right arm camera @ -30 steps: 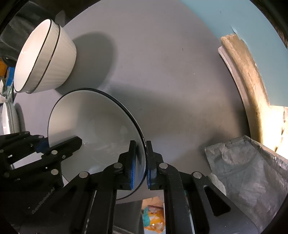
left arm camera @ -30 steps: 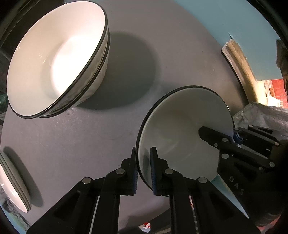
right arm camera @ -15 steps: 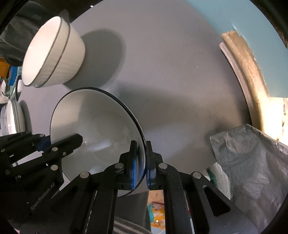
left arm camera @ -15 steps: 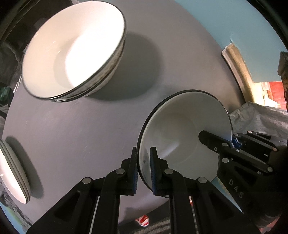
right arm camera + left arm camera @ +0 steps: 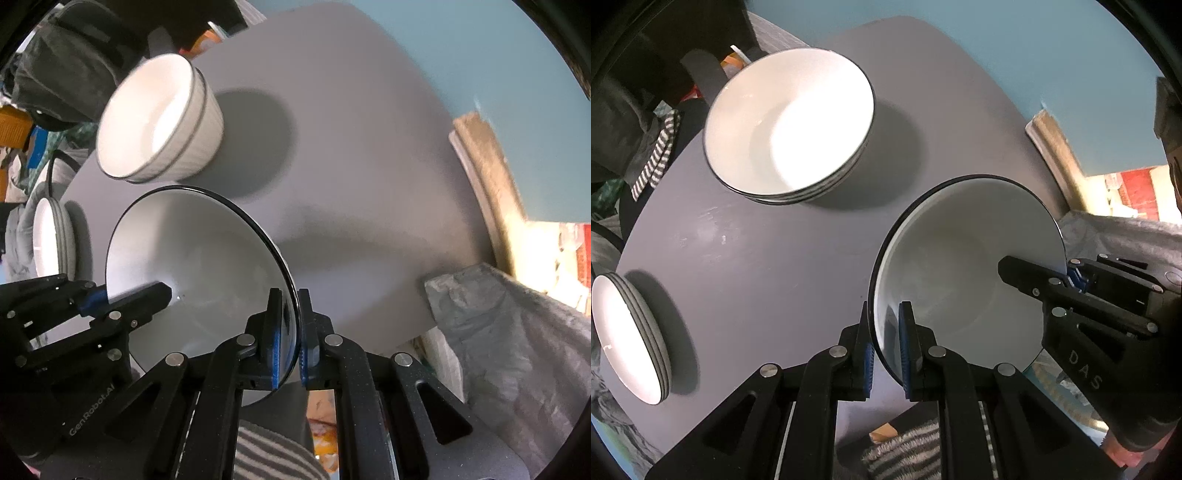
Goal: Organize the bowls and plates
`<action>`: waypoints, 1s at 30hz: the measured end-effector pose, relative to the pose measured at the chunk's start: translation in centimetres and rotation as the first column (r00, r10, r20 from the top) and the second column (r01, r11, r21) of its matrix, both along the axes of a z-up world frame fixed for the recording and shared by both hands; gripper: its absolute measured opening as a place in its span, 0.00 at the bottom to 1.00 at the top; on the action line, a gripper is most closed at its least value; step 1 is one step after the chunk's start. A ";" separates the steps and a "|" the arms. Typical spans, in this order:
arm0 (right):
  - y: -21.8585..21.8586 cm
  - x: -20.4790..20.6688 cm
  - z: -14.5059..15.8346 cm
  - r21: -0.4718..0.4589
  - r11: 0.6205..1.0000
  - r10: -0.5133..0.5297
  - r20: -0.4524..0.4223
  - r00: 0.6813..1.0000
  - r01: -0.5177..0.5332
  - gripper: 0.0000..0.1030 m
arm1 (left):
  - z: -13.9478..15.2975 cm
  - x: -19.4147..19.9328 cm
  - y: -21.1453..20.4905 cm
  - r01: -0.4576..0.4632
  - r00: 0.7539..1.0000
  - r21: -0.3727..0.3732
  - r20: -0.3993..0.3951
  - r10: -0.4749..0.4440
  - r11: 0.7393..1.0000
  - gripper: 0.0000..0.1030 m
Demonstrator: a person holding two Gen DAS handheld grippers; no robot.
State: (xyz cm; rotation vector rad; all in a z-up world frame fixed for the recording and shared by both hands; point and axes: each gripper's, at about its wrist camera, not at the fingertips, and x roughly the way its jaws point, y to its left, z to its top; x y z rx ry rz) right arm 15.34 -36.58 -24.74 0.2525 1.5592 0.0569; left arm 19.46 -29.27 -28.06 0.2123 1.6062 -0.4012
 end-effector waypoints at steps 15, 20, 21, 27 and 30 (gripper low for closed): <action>1.7 0.8 4.0 0.005 0.999 0.054 0.061 0.997 -0.055 0.08 | 5.0 1.0 3.5 -0.043 0.996 -0.023 0.076 0.045 0.999 0.11; 2.7 2.6 5.3 0.010 0.996 0.089 0.086 0.992 -0.090 0.08 | 5.7 2.7 4.8 -0.076 0.993 -0.023 0.094 0.078 0.997 0.11; 2.9 2.9 5.5 0.008 0.995 0.098 0.090 0.991 -0.099 0.08 | 5.8 3.1 5.1 -0.084 0.992 -0.022 0.097 0.086 0.996 0.11; 4.2 5.3 6.1 0.013 0.991 0.134 0.100 0.986 -0.136 0.08 | 6.2 5.3 6.3 -0.121 0.985 -0.013 0.120 0.122 0.993 0.11; 4.7 6.7 5.9 0.019 0.988 0.147 0.100 0.984 -0.150 0.08 | 6.2 6.7 6.7 -0.138 0.982 -0.007 0.128 0.138 0.990 0.11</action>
